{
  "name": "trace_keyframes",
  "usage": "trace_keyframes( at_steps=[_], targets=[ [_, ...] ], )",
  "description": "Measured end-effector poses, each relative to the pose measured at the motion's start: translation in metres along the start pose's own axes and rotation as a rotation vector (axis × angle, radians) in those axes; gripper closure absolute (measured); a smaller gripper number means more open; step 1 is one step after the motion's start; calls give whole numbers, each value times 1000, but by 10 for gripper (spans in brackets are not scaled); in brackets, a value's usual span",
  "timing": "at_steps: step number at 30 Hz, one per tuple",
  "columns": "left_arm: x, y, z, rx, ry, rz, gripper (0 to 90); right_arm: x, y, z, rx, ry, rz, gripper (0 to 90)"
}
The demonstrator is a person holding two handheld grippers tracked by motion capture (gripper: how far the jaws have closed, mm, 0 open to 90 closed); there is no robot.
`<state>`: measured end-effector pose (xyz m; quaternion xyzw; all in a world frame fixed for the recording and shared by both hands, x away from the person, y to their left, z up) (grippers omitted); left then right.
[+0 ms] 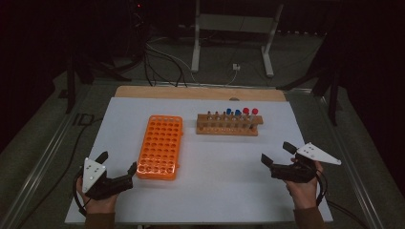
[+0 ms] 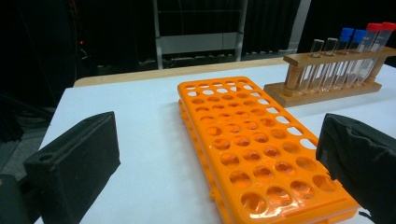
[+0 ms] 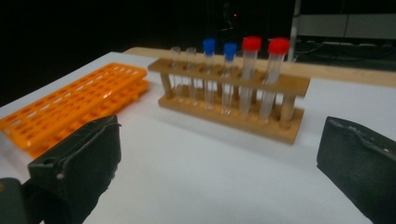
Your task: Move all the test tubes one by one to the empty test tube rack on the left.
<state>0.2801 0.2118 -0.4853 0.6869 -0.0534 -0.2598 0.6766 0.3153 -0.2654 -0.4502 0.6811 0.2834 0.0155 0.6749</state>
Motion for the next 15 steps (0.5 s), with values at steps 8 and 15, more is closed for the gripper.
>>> trace_keyframes(
  at_steps=[8,15],
  targets=[
    [5,-2,4,-2,-23,-12,4,18,24,-4,-14,15,-4,0],
    [5,-3,3,-19,-35,-2,4,37,46,-7,-45,20,-7,0]
  ],
)
Point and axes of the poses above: each handheld gripper's, and its own axes: x roughly forward along the jaws, y roughly out of its top, z roughly to its right, the point moved 7 cm from there along x, roughly forward along the jaws, and after that the axes turned 7 degrees about -y, right-handed, at the moved point
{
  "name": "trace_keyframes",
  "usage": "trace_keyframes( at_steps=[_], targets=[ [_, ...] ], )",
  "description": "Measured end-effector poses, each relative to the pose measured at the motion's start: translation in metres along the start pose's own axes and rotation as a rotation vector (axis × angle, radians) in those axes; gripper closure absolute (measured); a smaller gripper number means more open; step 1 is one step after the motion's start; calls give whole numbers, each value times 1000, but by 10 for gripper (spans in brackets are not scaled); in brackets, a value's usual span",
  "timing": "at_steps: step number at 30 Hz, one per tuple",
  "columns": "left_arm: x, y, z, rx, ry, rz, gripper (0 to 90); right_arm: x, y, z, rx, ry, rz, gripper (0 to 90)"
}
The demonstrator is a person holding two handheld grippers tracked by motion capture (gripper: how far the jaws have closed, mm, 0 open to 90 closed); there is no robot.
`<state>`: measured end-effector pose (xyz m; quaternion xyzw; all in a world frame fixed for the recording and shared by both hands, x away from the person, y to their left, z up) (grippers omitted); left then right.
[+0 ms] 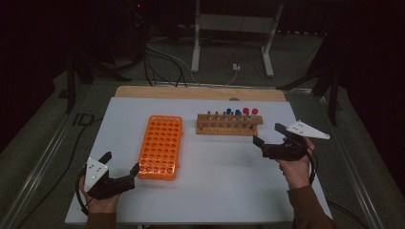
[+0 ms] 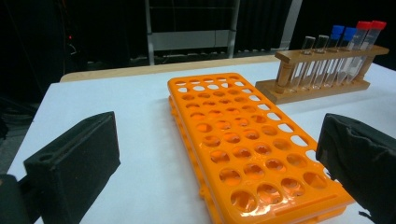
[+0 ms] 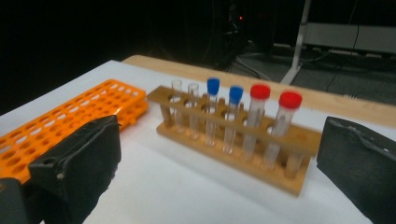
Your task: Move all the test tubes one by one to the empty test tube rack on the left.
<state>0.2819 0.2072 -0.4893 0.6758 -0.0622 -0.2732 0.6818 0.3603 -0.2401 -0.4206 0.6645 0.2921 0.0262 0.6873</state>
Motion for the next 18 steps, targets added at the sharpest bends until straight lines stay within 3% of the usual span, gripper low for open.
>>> trace_keyframes(
  at_steps=[4,8,16,18],
  targets=[
    [-1,0,-3,-20,2,11,4,8,10,3,-8,-11,9,0],
    [-1,-1,-6,-41,3,16,4,23,20,17,-19,-56,0,0],
    [-3,-2,-12,-92,0,33,4,48,19,39,7,-81,-19,0],
    [-3,-2,-12,-97,-2,33,4,57,17,46,5,-78,-30,57]
  ],
)
Point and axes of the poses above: each handheld gripper's, and its own axes: x roughly forward along the jaws, y roughly out of its top, z roughly to its right, the point moved 7 cm from there along x, roughly forward along the jaws, and after that the axes turned 7 degrees about -y, right-handed, at the moved point
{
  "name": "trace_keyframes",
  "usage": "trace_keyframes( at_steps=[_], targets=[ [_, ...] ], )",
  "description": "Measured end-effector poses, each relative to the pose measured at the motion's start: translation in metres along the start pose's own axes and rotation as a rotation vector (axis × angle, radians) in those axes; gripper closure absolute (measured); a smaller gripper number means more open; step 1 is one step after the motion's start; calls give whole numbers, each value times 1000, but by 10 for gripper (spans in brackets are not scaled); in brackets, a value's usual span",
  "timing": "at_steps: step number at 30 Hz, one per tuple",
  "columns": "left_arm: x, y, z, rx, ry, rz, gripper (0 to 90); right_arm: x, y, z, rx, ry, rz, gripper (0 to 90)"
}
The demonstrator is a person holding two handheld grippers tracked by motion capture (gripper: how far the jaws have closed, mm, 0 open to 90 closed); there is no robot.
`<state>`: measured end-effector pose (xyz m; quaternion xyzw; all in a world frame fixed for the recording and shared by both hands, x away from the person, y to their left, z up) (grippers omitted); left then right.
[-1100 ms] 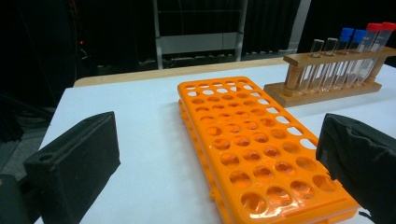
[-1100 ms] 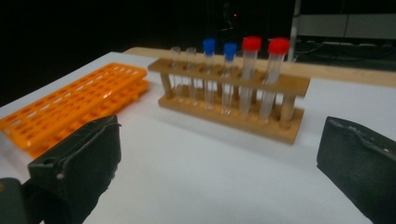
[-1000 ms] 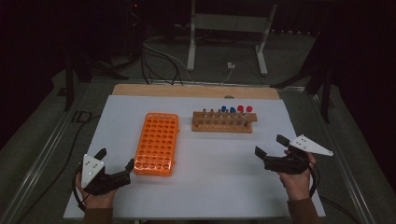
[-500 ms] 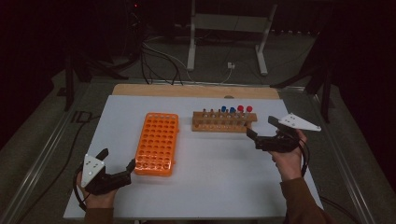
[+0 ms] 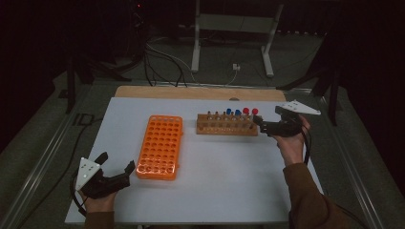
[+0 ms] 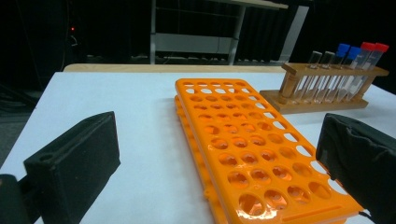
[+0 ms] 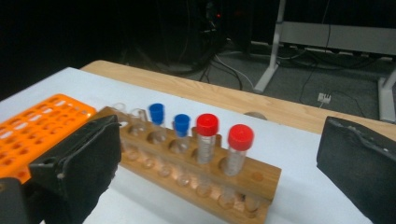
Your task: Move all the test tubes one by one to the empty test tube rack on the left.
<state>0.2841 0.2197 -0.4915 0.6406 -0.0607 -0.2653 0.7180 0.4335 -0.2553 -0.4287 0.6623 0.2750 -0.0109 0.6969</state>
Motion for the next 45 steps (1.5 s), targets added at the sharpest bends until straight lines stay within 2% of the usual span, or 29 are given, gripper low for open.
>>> trace_keyframes(
  at_steps=[3,5,7,9,10,11,12,13,14,15,17,18,23,26,35,45],
  targets=[
    [1,-1,0,-5,-4,-3,4,11,-5,6,0,3,-16,135],
    [2,-1,0,-7,-4,-3,5,15,-8,8,3,-7,-29,153],
    [2,-1,0,-3,-7,-6,4,27,-13,12,32,-16,-40,202],
    [2,-1,1,-2,-8,-6,5,30,-15,13,41,-20,-37,219],
    [2,-1,1,-3,-8,-5,4,34,-16,14,55,-20,-34,244],
    [2,-1,1,-2,-9,-5,5,40,-19,14,69,-17,-39,321],
    [2,-1,1,-3,-9,-4,4,43,-21,14,68,-31,-45,361],
    [2,-1,1,-5,-9,-2,4,43,-21,14,68,-31,-45,361],
    [2,-1,1,-7,-10,-3,4,50,-25,14,70,-41,-62,426],
    [1,-1,1,-7,-11,-3,4,53,-26,14,73,-42,-68,466],
    [1,0,1,-7,-11,1,4,55,-28,13,76,-36,-74,492],
    [0,0,1,-7,-12,2,5,60,-29,12,78,-37,-77,550],
    [0,0,1,-8,-13,2,5,69,-36,9,51,-56,-99,644],
    [0,0,1,-4,-14,0,5,72,-38,7,52,-58,-105,692],
    [0,0,2,-2,-16,-1,5,72,-39,4,39,-71,-106,707],
    [1,0,3,1,-17,-3,5,64,-29,5,42,-76,-67,709]
  ],
)
Point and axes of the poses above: each handheld gripper's, and its own axes: x roughly forward along the jaws, y roughly out of its top, z roughly to its right, the point moved 7 cm from there along x, roughly forward along the jaws, and after that the axes turned 7 degrees about -y, right-handed, at the moved point
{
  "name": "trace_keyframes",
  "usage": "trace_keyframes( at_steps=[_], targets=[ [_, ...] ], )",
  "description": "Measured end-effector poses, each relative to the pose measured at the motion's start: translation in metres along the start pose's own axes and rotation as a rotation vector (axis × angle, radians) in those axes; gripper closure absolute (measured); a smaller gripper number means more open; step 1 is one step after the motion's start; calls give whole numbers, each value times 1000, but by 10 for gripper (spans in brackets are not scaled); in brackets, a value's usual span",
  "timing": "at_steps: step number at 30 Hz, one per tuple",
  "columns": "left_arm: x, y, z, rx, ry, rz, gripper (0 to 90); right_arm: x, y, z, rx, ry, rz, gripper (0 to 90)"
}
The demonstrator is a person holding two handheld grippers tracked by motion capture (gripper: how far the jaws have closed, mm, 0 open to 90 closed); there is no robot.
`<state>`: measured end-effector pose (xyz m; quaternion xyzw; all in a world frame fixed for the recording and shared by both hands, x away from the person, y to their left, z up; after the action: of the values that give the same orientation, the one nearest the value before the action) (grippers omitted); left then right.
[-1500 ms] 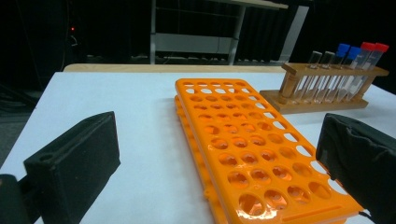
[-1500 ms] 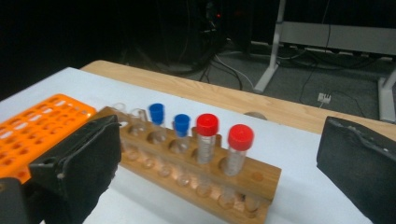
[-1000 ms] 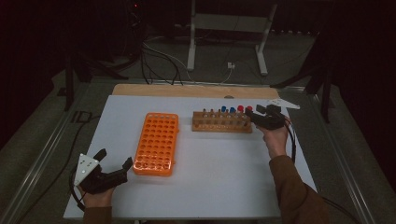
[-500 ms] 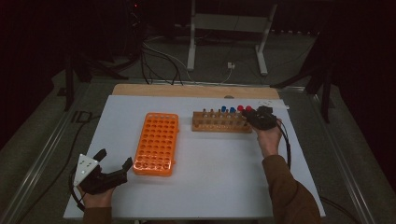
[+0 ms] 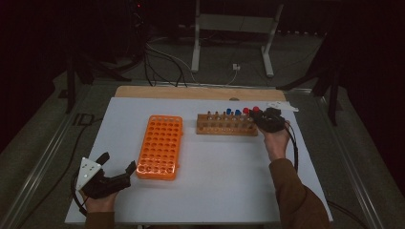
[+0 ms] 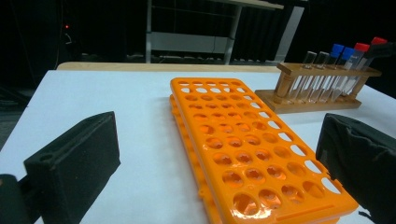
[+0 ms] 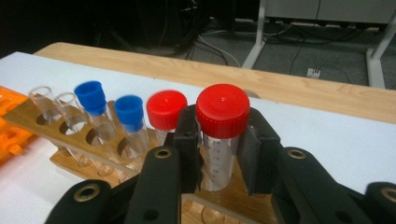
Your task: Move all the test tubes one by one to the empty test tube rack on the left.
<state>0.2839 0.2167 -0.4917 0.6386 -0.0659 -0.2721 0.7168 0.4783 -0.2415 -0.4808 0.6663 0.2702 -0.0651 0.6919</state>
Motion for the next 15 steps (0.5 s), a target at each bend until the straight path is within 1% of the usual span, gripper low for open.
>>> trace_keyframes(
  at_steps=[7,11,13,15],
  targets=[
    [0,0,0,0,0,0,5,-10,12,0,-1,-1,36,710],
    [0,-1,0,1,1,-4,5,-20,25,-1,-9,-6,66,711],
    [1,-1,1,2,-2,-9,18,-24,29,-2,-25,-12,74,712],
    [1,-1,1,8,-1,-10,18,-27,31,-3,-28,-11,79,712]
  ],
)
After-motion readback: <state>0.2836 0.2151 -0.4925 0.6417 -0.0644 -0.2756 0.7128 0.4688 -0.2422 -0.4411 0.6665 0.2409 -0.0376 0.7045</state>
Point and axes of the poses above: each handheld gripper's, and its own axes: x roughly forward along the jaws, y roughly out of its top, z roughly to its right, the point moved 7 cm from there along x, roughly forward along the jaws, and after that the axes turned 7 degrees about -y, right-handed, at the moved point
